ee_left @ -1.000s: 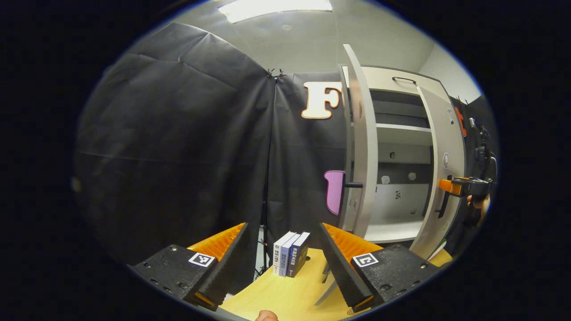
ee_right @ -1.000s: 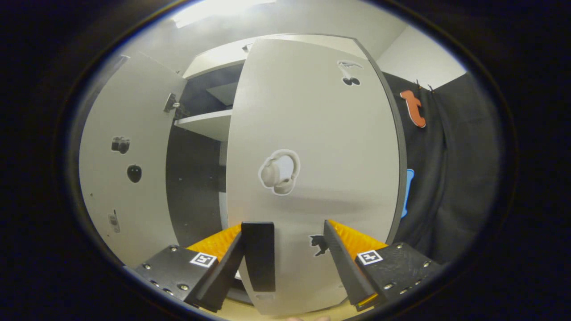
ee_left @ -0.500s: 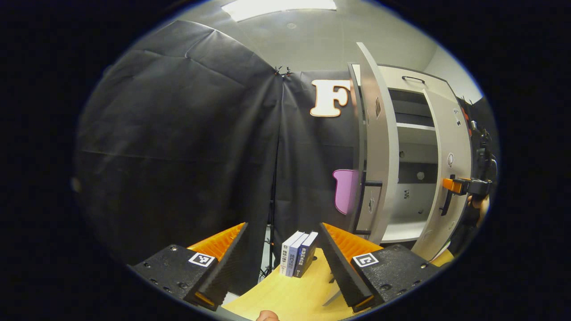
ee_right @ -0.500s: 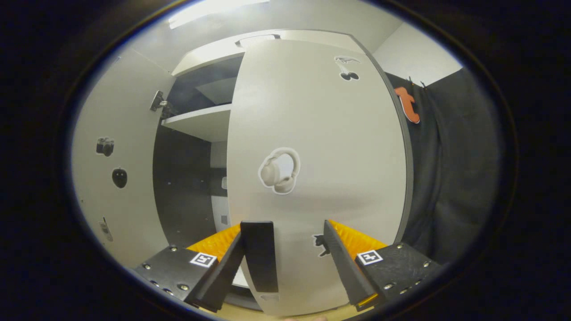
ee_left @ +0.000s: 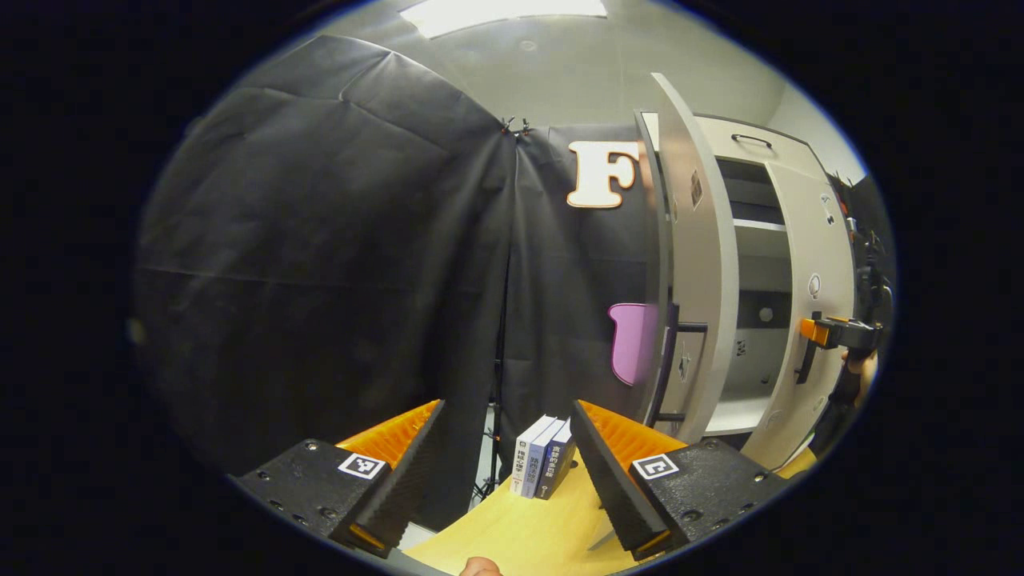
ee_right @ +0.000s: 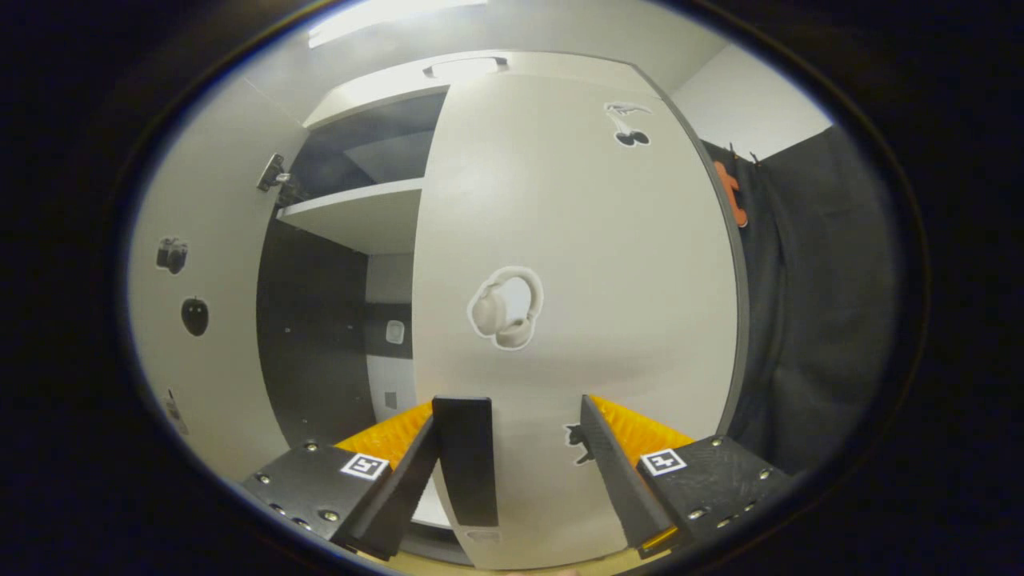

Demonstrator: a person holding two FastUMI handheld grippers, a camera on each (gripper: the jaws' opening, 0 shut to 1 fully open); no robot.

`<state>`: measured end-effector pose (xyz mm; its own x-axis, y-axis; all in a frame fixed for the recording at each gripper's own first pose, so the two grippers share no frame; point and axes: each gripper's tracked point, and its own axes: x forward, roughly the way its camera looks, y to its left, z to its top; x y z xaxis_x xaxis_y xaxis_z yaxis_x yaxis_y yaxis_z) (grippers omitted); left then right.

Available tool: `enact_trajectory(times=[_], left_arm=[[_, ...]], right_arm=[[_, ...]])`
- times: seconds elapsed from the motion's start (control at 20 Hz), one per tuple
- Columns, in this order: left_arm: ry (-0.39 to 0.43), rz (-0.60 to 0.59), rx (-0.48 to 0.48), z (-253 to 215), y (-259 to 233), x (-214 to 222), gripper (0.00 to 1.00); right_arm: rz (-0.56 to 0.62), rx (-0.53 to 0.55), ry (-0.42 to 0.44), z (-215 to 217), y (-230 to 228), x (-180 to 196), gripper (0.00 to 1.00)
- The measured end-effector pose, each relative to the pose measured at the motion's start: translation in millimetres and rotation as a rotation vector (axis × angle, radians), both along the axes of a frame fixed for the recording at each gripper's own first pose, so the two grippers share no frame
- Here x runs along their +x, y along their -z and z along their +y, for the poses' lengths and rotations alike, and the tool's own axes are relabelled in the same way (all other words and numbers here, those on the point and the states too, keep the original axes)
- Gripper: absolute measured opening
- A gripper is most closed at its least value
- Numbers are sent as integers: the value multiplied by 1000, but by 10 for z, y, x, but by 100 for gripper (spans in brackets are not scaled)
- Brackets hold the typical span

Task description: Grasp the bottle in the cabinet with the left hand and place it on the coaster, then close the right door with the right hand and the left door with the left hand.

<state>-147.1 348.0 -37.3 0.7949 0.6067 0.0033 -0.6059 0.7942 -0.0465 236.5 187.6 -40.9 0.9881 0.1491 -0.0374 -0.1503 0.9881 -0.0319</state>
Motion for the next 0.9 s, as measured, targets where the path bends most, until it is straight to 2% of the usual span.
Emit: enact_trajectory(times=[0.6, 0.65, 0.7, 0.8, 0.9], left_arm=[[-15, 2, 11, 85, -28, 79, 96], [-5, -1, 8, 65, -46, 119, 93], [11, -7, 4, 45, -68, 170, 96], [58, -20, 0, -21, -126, 302, 93], [124, -31, -3, -129, -169, 452, 96]], right_arm=[[-41, -19, 25, 37, -11, 69, 99], [-49, -29, 23, 41, -17, 74, 96], [-55, -36, 21, 44, -20, 75, 99], [-56, -36, 22, 31, -8, 58, 99], [-25, -32, 8, 27, 37, 45, 99]])
